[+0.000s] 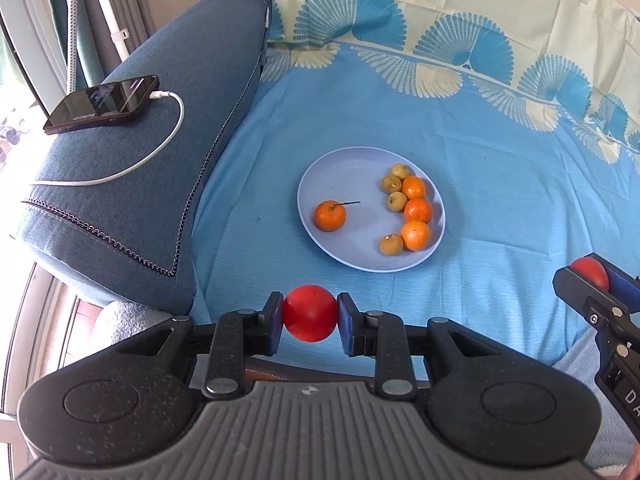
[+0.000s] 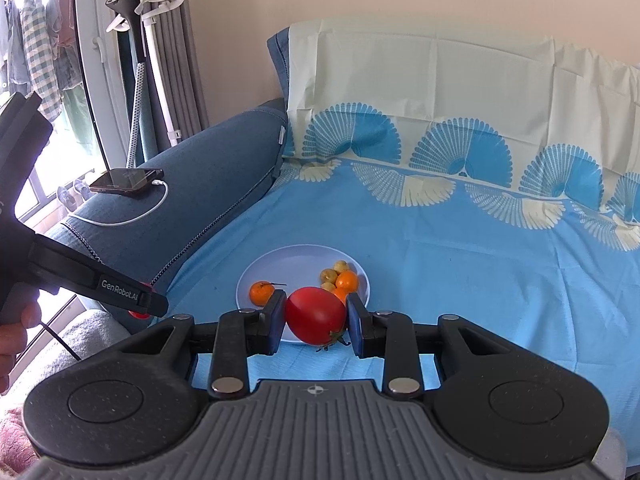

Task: Organize fruits
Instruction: 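Carry both red cherry tomatoes over the pale blue plate, then open both tools to drop the cherry tomatoes onto the plate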

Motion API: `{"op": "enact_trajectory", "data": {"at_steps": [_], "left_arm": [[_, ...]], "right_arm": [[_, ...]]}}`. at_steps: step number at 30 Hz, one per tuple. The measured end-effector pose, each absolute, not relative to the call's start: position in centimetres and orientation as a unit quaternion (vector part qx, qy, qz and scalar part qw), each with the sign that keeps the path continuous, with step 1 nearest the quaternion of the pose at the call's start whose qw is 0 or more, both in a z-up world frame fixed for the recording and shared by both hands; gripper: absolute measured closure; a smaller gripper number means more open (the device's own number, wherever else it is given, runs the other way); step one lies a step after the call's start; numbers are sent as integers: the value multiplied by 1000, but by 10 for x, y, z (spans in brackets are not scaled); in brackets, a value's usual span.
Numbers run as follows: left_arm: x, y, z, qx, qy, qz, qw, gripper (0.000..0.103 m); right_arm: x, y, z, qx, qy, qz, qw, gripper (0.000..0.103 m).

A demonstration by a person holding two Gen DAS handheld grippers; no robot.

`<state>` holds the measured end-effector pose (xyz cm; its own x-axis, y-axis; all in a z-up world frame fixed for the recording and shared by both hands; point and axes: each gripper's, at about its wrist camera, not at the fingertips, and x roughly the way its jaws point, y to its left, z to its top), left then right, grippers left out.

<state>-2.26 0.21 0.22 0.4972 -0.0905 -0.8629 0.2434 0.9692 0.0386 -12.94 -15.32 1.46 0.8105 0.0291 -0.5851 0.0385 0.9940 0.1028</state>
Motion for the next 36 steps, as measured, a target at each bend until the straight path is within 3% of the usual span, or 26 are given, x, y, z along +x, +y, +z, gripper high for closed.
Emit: {"op": "enact_trajectory", "data": {"at_steps": [14, 36], "left_arm": [[32, -12, -21, 76, 514, -104, 848, 72], [168, -60, -97, 97, 536, -118, 830, 72]], "right_arm": [[-72, -163, -14, 67, 339, -4, 938, 70], [55, -171, -103, 34, 402, 42, 914, 70]]}}
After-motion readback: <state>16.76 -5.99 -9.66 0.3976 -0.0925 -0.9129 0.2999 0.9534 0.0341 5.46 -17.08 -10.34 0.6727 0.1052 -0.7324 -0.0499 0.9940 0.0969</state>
